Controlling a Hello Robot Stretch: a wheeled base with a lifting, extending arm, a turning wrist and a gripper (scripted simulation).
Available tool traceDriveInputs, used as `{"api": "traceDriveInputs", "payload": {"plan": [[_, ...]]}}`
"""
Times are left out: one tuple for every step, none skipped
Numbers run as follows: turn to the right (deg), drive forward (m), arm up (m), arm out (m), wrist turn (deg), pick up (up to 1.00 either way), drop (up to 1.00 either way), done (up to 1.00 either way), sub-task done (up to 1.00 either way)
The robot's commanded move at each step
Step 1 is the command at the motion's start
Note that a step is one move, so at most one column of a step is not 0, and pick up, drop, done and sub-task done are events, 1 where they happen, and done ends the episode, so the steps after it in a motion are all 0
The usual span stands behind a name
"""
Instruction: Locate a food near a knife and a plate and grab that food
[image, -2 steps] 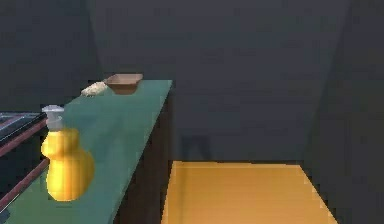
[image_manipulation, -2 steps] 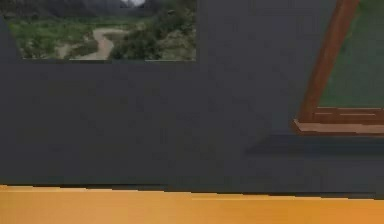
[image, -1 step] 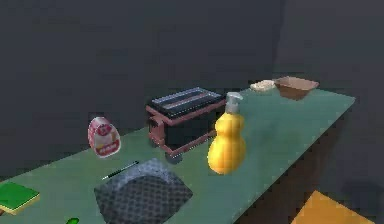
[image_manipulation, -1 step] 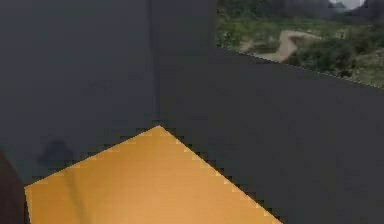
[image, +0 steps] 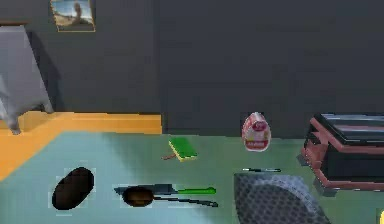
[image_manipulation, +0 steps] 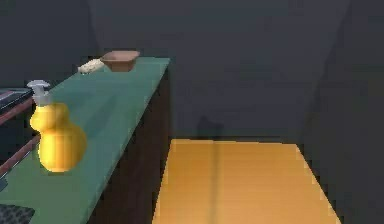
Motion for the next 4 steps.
{"api": "traceDriveInputs", "payload": {"plan": [[-45.0, 0.0, 0.0, 0.0, 0.0, 0.0, 0.0, 0.0, 0.0], [-39.0, 0.0, 0.0, 0.0, 0.0, 0.0, 0.0, 0.0, 0.0], [0.0, 0.25, 0.0, 0.0, 0.0, 0.0, 0.0, 0.0, 0.0], [-15.0, 0.0, 0.0, 0.0, 0.0, 0.0, 0.0, 0.0, 0.0]]}}
